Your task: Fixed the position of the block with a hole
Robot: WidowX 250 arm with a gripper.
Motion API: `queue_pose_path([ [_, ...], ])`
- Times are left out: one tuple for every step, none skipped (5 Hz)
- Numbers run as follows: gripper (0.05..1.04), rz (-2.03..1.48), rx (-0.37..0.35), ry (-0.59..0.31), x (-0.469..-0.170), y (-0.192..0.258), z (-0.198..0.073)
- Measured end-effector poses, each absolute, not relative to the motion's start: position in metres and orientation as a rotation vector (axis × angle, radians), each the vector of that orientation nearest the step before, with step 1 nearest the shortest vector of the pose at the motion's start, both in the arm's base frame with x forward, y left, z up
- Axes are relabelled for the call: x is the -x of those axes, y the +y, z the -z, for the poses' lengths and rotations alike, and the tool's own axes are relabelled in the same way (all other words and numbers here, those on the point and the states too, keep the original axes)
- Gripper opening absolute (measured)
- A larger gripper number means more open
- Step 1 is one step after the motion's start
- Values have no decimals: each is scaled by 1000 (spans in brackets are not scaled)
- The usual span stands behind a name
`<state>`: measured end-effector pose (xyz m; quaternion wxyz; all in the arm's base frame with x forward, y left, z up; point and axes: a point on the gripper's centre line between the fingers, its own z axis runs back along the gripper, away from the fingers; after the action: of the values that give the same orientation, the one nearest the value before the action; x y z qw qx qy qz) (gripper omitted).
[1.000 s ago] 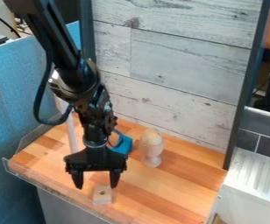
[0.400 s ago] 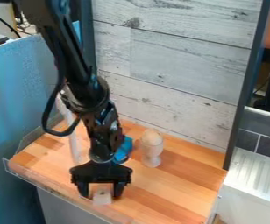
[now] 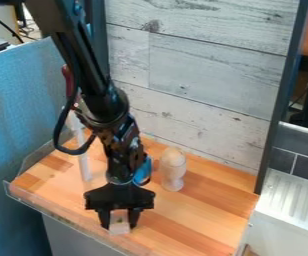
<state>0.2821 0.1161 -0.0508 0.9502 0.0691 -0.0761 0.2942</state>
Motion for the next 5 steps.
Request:
queue_pose_path([
  [585, -607, -109, -109, -279, 117, 50],
  [584, -606, -77, -120, -287, 120, 32],
  [584, -595, -64, -122, -293, 123, 22],
  [584, -548, -68, -133, -299, 125, 16],
  [584, -496, -114, -175, -303, 133, 9],
])
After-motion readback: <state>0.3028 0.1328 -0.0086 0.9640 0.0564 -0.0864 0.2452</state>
